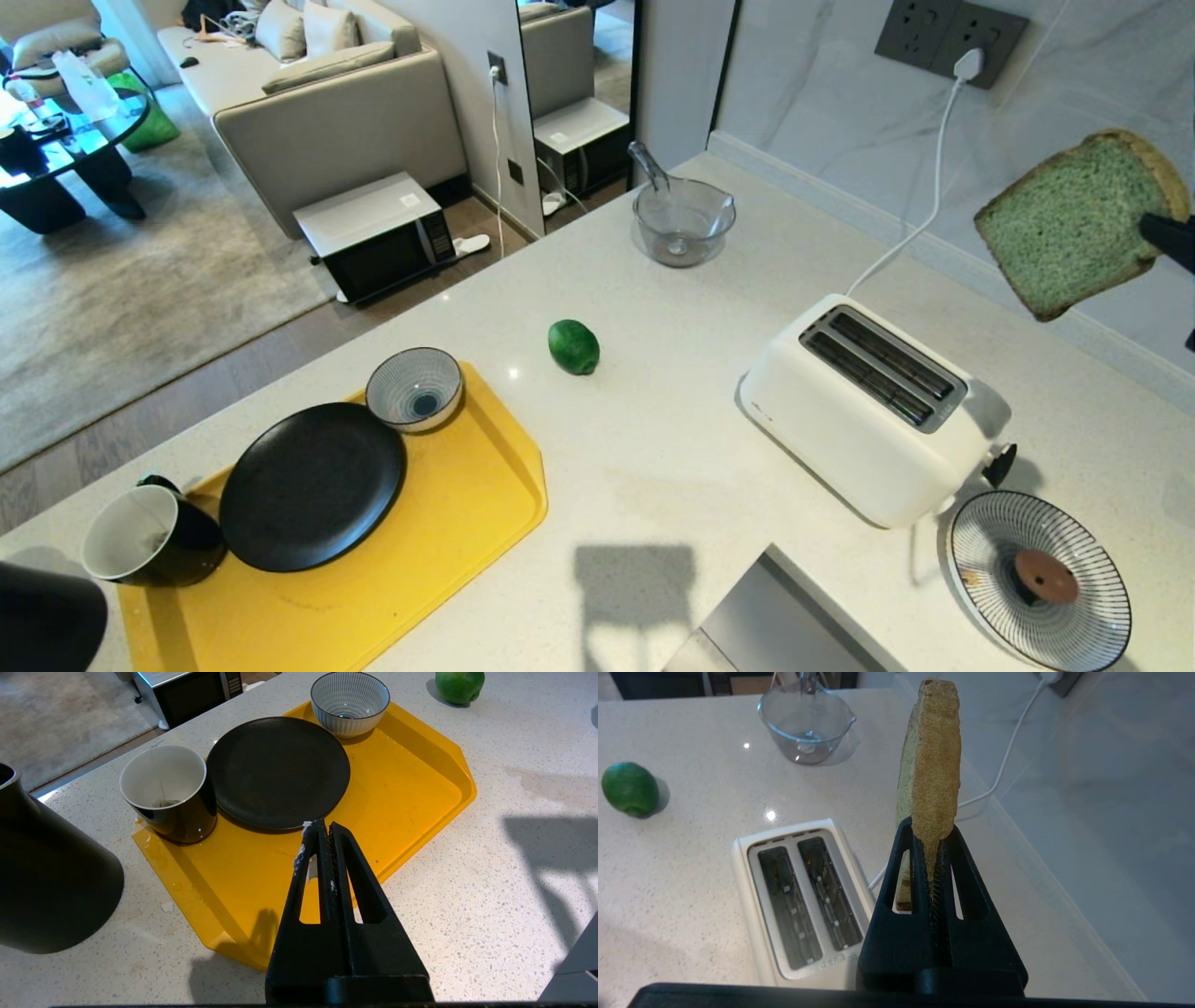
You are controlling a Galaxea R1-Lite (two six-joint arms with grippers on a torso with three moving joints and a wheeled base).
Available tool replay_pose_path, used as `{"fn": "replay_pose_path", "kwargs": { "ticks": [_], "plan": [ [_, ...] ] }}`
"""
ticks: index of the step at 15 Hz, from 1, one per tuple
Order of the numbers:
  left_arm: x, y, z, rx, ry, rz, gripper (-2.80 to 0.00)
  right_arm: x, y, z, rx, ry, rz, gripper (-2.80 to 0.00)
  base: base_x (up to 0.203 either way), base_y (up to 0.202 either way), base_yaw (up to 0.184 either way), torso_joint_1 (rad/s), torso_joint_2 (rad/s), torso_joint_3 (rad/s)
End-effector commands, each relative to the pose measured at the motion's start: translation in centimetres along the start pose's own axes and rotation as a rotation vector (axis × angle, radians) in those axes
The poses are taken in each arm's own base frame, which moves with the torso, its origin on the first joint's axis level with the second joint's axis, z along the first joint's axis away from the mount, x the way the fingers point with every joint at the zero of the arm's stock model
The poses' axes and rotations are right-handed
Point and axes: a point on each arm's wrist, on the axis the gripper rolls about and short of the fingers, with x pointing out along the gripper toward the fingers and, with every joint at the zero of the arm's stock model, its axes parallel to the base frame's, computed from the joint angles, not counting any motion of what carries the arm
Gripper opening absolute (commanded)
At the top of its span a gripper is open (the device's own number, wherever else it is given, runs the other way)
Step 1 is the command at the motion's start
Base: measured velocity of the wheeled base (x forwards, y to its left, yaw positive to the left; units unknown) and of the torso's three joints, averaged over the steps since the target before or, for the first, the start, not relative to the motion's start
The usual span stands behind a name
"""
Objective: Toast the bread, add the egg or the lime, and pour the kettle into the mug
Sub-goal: Put the baked bread on a plate
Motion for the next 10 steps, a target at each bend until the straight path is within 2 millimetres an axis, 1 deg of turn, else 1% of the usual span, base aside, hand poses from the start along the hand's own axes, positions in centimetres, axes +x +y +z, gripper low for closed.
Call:
{"fn": "replay_pose_path", "kwargs": {
  "ticks": [1,5,10],
  "plan": [
    [0.09,0.01,-0.47,0.0,0.014,0.001,-2.8,-1.03,-0.18,1.0,-0.007,-0.044,-0.032,-2.8,0.0,0.0,0.0,0.0,0.0,0.0],
    [0.09,0.01,-0.46,0.0,0.012,0.002,-2.8,-1.77,-0.08,0.85,-0.014,-0.046,-0.047,-2.8,0.0,0.0,0.0,0.0,0.0,0.0],
    [0.09,0.01,-0.47,0.0,0.013,0.001,-2.8,-1.87,-0.05,0.79,-0.017,-0.064,-0.051,-2.8,0.0,0.0,0.0,0.0,0.0,0.0]
  ]
}}
